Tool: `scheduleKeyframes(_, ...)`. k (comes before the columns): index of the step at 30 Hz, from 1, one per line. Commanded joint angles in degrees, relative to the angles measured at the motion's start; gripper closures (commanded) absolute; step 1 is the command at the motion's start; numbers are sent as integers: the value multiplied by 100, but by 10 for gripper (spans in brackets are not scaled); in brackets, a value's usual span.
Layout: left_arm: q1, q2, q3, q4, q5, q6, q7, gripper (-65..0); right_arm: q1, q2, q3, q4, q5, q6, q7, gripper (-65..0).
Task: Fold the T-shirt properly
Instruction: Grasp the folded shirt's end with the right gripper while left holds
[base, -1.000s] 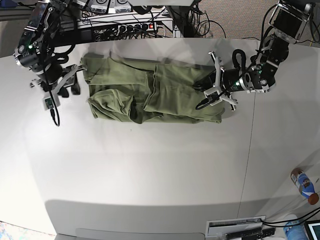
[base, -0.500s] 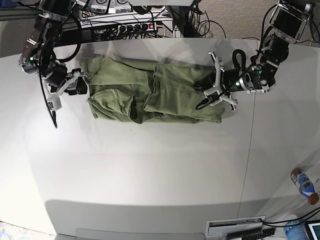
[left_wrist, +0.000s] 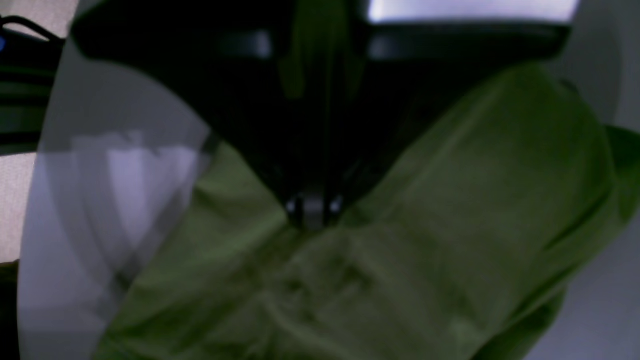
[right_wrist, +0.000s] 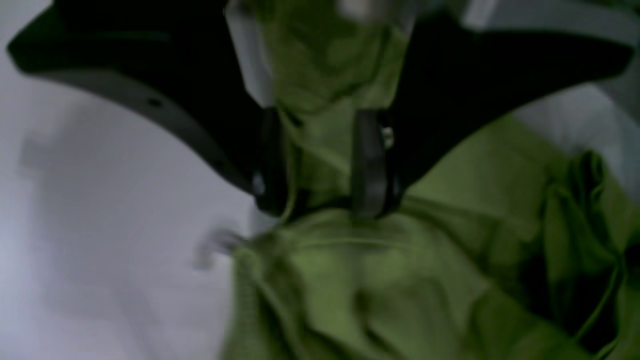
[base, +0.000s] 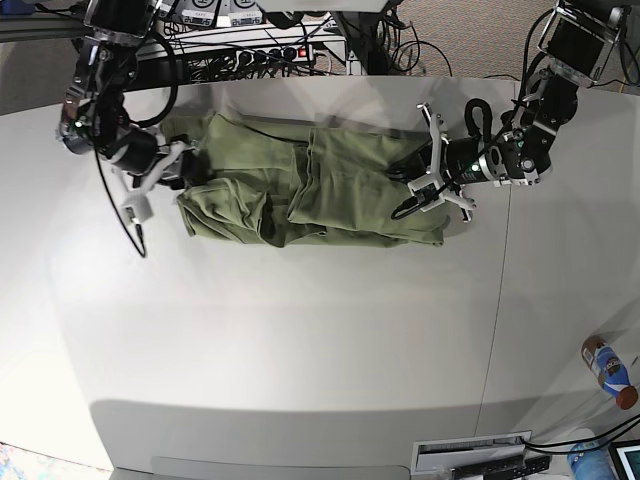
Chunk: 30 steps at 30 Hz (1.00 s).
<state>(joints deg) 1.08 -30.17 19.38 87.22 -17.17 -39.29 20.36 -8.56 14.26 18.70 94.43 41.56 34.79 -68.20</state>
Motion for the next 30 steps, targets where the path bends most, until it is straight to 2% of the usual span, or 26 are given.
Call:
scheduleKeyframes(1, 52, -127, -4, -114, 688, 192, 833, 0, 116, 79, 2, 70, -2, 37, 96, -232)
scheduleKeyframes(8, 50, -125, -4, -114, 688, 195, 828, 0, 190, 81, 15, 9, -223, 35, 107, -232)
scheduleKeyframes(14, 76, -125, -4, -114, 688, 190, 831, 0, 208, 81, 9, -1034, -212, 39, 431, -232)
scheduleKeyframes(17, 83, -125, -4, -114, 664, 173, 828, 0, 225, 81, 9, -1270, -151, 42, 409, -230)
scheduleKeyframes(23, 81, -122, -4, -114, 643, 175, 824, 0, 393, 79, 9, -1228, 142, 44, 103, -18)
scheduleKeyframes(24, 81, -122, -4, -114, 643, 175, 822, 0, 435, 68, 9, -1191, 221, 42, 68, 0)
scheduleKeyframes(27, 85, -101, -4, -114, 608, 175, 828, 0, 501, 26, 9, -962, 369, 46, 76, 0)
scheduleKeyframes(30, 83, -90, -2, -114, 234, 173, 828, 0, 507, -114, 9, -568, 367, 48, 66, 0)
